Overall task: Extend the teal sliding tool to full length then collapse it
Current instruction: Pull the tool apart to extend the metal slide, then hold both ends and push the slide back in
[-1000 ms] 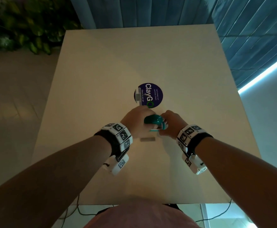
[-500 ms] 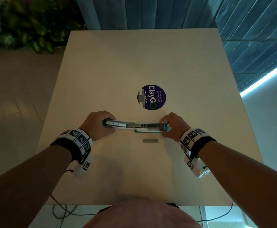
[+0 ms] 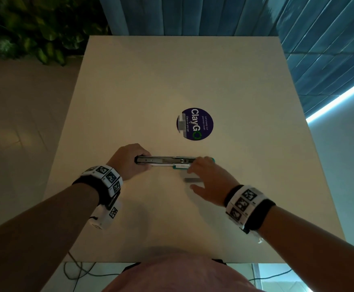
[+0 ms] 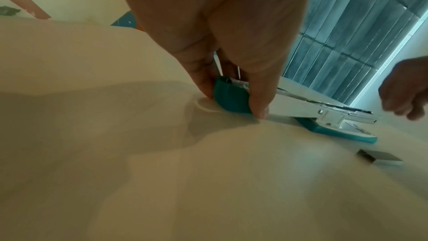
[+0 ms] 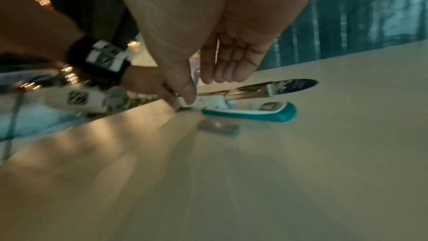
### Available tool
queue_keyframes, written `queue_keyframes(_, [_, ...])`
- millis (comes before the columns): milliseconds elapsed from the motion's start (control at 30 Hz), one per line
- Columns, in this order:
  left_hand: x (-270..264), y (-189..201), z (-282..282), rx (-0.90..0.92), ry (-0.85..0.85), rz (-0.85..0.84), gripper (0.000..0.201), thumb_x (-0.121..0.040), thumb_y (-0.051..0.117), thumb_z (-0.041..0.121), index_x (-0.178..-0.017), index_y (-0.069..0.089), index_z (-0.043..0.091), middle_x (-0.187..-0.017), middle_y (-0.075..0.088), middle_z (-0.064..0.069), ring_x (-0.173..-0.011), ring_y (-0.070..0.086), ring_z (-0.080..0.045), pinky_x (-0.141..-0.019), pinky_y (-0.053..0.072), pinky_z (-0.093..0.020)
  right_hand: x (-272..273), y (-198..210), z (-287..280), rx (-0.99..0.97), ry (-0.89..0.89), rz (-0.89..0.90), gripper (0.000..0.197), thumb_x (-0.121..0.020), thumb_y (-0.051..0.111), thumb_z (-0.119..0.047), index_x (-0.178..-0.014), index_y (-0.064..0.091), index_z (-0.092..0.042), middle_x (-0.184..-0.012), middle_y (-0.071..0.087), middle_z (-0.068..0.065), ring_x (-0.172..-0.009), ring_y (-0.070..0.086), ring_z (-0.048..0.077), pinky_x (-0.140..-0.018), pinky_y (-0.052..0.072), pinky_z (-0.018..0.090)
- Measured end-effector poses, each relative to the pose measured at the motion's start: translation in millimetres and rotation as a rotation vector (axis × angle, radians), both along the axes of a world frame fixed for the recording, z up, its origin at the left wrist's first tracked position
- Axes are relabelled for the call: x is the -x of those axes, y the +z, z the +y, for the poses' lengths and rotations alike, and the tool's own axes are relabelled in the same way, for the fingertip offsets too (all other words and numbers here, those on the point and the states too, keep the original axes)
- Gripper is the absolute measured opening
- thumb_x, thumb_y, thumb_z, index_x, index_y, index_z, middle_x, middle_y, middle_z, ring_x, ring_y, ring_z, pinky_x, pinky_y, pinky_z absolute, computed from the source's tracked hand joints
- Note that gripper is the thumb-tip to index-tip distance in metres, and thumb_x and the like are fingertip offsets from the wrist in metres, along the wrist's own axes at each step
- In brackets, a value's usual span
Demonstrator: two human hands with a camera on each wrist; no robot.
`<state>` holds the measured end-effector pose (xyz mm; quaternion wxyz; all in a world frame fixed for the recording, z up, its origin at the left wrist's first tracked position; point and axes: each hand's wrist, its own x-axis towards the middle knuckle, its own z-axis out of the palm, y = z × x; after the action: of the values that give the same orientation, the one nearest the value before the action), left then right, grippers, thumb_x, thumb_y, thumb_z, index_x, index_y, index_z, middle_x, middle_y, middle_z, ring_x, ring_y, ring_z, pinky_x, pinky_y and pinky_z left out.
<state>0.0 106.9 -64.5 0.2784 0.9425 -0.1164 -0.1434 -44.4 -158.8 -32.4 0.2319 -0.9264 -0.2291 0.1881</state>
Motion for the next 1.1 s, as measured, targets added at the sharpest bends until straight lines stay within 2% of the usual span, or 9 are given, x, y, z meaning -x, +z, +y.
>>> queue_keyframes(100, [0, -1, 1, 0.004, 0.005, 0.002, 0.023, -0.07, 0.077, 0.02, -0.091, 0.068, 0.018, -0.081, 0.059, 0.001, -0.074, 0.055, -0.018, -0.068, 0.041, -0.029, 7, -14, 9, 0.123, 0.075, 0.035, 0.039, -0.086, 0.055, -0.016, -0.124, 0.046, -0.012, -0.129, 0.048, 0.008, -0.118, 0.041, 0.026, -0.103, 0.04, 0.038])
queue_keyframes(200, [1, 0, 0, -0.014, 0.011, 0.023, 0.023, -0.071, 0.076, 0.022, -0.092, 0.067, 0.019, -0.083, 0.058, 0.002, -0.075, 0.053, -0.017, -0.069, 0.04, -0.029, 8, -23, 12, 0.2, 0.127, -0.006, 0.032, -0.091, 0.047, -0.011, -0.123, 0.047, -0.009, -0.125, 0.049, 0.011, -0.112, 0.044, 0.03, -0.098, 0.045, 0.042])
queue_keyframes(267, [1, 0, 0, -0.007, 0.017, 0.027, 0.023, -0.071, 0.076, 0.022, -0.092, 0.067, 0.019, -0.085, 0.061, -0.001, -0.076, 0.055, -0.018, -0.069, 0.041, -0.03, 6, -26, 12, 0.216, 0.1, 0.011, 0.027, -0.093, 0.043, -0.01, -0.12, 0.05, -0.01, -0.121, 0.05, 0.012, -0.11, 0.045, 0.03, -0.094, 0.047, 0.042])
queue_keyframes(400, [2, 1, 0, -0.001, 0.016, 0.031, 0.023, -0.071, 0.075, 0.021, -0.092, 0.067, 0.018, -0.086, 0.063, -0.005, -0.077, 0.057, -0.023, -0.069, 0.043, -0.032, 3, -25, 13, 0.184, 0.086, 0.063, 0.023, -0.094, 0.04, -0.011, -0.113, 0.054, -0.011, -0.115, 0.052, 0.011, -0.109, 0.046, 0.028, -0.092, 0.046, 0.041])
queue_keyframes(466, [2, 1, 0, 0.01, 0.012, 0.022, 0.022, -0.071, 0.075, 0.019, -0.092, 0.067, 0.018, -0.083, 0.061, -0.002, -0.077, 0.058, -0.023, -0.068, 0.041, -0.03, 0, -18, 12, 0.096, 0.061, 0.011, 0.019, -0.092, 0.044, -0.012, -0.105, 0.058, -0.01, -0.11, 0.056, 0.011, -0.105, 0.048, 0.028, -0.092, 0.046, 0.041])
queue_keyframes(566, [3, 3, -1, 0.023, 0.013, 0.024, 0.019, -0.071, 0.075, 0.017, -0.089, 0.067, 0.019, -0.083, 0.062, -0.004, -0.076, 0.057, -0.023, -0.068, 0.045, -0.033, -15, -3, 5, -0.005, -0.036, -0.1, 0.014, -0.089, 0.049, -0.013, -0.096, 0.061, -0.011, -0.098, 0.059, 0.01, -0.094, 0.049, 0.025, -0.083, 0.048, 0.037])
queue_keyframes(633, [3, 3, -1, 0.032, 0.014, 0.02, 0.019, -0.071, 0.075, 0.017, -0.088, 0.068, 0.019, -0.084, 0.064, -0.006, -0.075, 0.058, -0.023, -0.068, 0.047, -0.034, -28, 4, 1, 0.02, -0.071, -0.118, 0.015, -0.088, 0.049, -0.014, -0.097, 0.061, -0.011, -0.097, 0.06, 0.009, -0.093, 0.049, 0.024, -0.081, 0.048, 0.035])
queue_keyframes(833, [3, 5, -2, 0.035, 0.012, 0.017, 0.017, -0.071, 0.075, 0.015, -0.086, 0.068, 0.019, -0.083, 0.065, -0.008, -0.074, 0.058, -0.024, -0.068, 0.05, -0.038, -41, 3, 3, 0.143, -0.067, 0.0, 0.022, -0.091, 0.041, -0.015, -0.102, 0.06, -0.011, -0.101, 0.057, 0.01, -0.096, 0.048, 0.023, -0.083, 0.048, 0.036])
queue_keyframes(1099, [1, 1, 0, 0.013, 0.012, 0.03, 0.02, -0.07, 0.076, 0.018, -0.088, 0.067, 0.02, -0.081, 0.06, 0.0, -0.074, 0.057, -0.022, -0.066, 0.045, -0.032, -44, 0, 3, 0.182, -0.017, 0.035, 0.027, -0.096, 0.036, -0.02, -0.105, 0.061, -0.015, -0.101, 0.057, 0.009, -0.097, 0.048, 0.023, -0.081, 0.043, 0.032])
